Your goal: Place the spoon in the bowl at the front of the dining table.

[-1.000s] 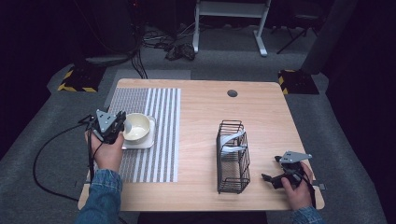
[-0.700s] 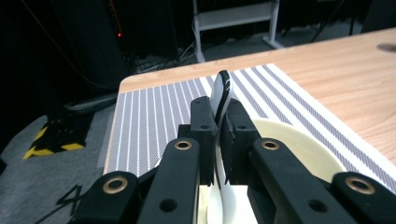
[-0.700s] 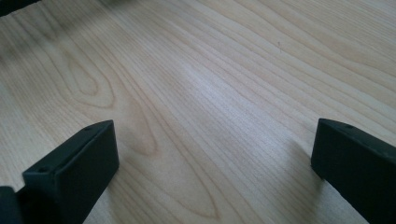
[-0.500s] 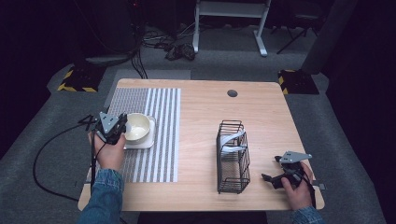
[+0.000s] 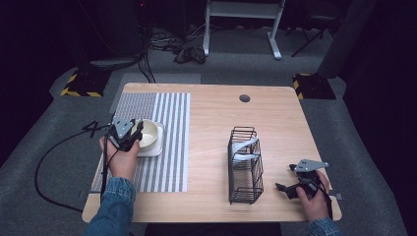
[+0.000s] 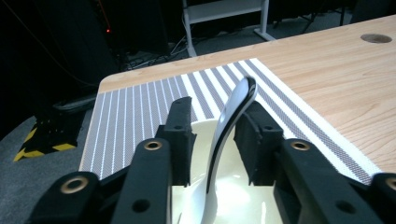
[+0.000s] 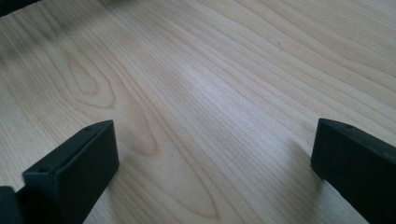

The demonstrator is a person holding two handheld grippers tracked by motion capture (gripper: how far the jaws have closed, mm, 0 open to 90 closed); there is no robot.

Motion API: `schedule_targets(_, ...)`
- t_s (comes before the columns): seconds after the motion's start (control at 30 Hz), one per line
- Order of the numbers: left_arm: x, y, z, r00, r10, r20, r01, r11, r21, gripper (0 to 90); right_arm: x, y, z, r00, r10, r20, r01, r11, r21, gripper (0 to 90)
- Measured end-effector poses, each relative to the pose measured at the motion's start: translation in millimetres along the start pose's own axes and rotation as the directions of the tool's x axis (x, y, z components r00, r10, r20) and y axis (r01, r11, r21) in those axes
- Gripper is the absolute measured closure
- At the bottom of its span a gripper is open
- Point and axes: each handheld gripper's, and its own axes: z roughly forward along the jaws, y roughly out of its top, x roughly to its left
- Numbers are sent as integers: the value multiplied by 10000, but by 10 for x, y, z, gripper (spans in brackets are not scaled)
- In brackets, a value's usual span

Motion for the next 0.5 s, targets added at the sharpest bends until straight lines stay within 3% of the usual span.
schedule_targets(0.5, -223, 5, 132, 9973, 263, 681, -294, 9986, 445, 668, 0, 0, 0, 10000, 0, -1, 0, 10000, 1, 8)
